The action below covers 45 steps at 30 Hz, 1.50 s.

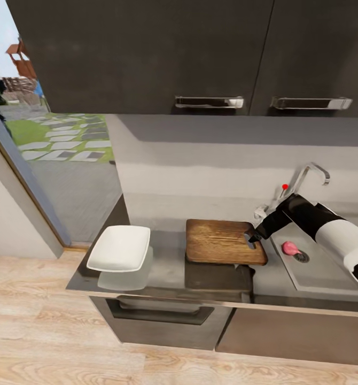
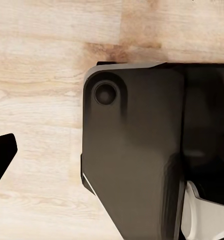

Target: In the kitchen, take the Vidalia onion out of the sink, dice it on the chopping board with the paring knife, put the diced onion into the bowl on the countertop, then place both the paring knife and the chopping board into the sink.

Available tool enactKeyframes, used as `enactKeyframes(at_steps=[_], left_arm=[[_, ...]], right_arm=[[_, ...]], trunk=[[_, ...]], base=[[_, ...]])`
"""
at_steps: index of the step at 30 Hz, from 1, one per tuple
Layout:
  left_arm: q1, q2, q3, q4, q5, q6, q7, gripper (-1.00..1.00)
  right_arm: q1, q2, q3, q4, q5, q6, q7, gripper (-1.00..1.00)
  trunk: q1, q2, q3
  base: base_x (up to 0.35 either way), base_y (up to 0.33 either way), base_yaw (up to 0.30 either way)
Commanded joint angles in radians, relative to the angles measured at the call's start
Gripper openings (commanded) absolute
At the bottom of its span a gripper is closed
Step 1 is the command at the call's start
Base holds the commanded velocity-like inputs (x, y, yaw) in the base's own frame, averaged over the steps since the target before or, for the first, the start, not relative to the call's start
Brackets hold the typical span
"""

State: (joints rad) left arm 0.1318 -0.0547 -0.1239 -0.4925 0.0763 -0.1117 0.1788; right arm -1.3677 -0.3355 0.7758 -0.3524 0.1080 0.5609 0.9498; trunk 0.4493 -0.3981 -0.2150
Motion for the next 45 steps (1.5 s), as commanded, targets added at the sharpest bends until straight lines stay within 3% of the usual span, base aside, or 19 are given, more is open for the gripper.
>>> enactKeyframes(at_steps=[1, 7, 35, 39, 45], left_arm=[[0.000, 0.001, -0.008, -0.001, 0.008, -0.002, 0.008, 1.00], [0.000, 0.001, -0.008, -0.002, 0.008, -0.002, 0.008, 1.00], [0.000, 0.001, -0.010, -0.001, 0.008, -0.002, 0.008, 1.00], [0.000, 0.001, -0.010, -0.001, 0.008, -0.002, 0.008, 1.00], [0.000, 0.001, -0.010, -0.001, 0.008, -0.002, 0.008, 1.00]], right_arm=[[0.000, 0.000, -0.002, 0.008, 0.005, 0.003, 0.006, -1.00], [-0.001, 0.000, -0.004, 0.056, 0.008, -0.038, 0.000, -1.00], [-0.001, 0.005, -0.007, 0.071, 0.004, -0.035, -0.018, -1.00], [-0.001, 0.013, -0.007, 0.103, -0.034, -0.039, -0.019, -1.00], [-0.001, 0.018, -0.006, 0.110, -0.050, -0.042, -0.020, -1.00]], trunk=[[0.001, -0.002, -0.002], [0.001, -0.002, -0.002], [0.001, -0.002, 0.003], [0.001, -0.002, 0.003], [0.001, -0.002, 0.003]], base=[[0.073, 0.000, 0.000], [0.017, 0.000, 0.000], [0.000, 0.000, -0.032], [0.000, 0.000, 0.000], [0.000, 0.000, 0.000]])
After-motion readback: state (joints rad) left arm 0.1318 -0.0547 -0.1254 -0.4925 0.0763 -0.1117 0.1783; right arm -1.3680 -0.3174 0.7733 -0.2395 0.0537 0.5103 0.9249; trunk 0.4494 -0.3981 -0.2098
